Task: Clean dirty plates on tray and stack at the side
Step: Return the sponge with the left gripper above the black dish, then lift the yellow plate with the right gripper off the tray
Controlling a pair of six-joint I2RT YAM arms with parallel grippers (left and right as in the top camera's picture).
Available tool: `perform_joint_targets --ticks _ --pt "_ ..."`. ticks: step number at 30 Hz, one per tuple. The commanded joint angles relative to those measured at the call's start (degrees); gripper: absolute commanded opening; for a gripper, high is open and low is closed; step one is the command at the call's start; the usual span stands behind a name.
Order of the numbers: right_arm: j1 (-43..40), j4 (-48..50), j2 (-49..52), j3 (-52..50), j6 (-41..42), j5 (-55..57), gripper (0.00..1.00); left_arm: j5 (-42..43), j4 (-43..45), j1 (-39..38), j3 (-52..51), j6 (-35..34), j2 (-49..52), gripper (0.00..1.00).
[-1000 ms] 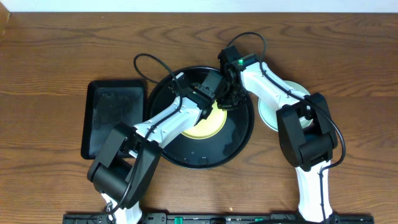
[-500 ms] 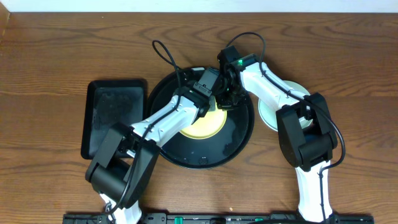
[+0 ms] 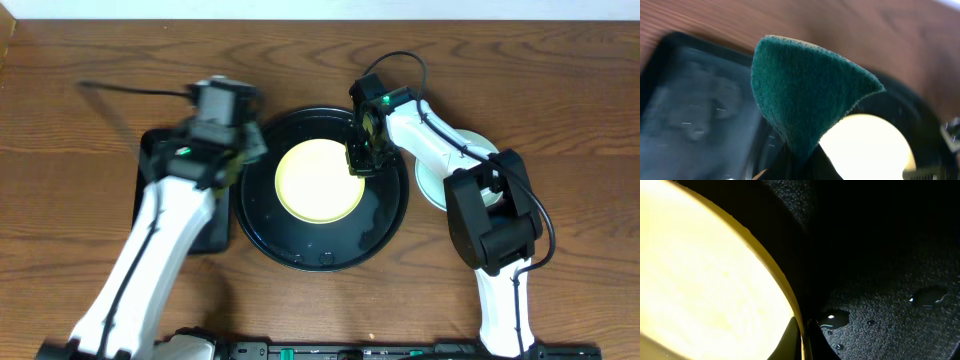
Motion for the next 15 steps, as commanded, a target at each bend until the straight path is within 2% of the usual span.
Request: perform_joint_targets --ticks 1,4,15 --pt "0.9 1.0 -3.1 0.6 -2.2 2.2 0.01 -0.1 -1.7 4.2 1.6 1.1 -3.3 0.08" --pt "1.2 2.1 -7.1 0.6 -3.8 6.0 0.01 0.0 -2.9 6.9 1.6 1.7 -3.5 0.07" --pt "7.6 1.2 -20.6 0.6 -5.6 35.2 0.01 -0.1 -7.0 9.1 1.5 1.6 -1.4 0.08"
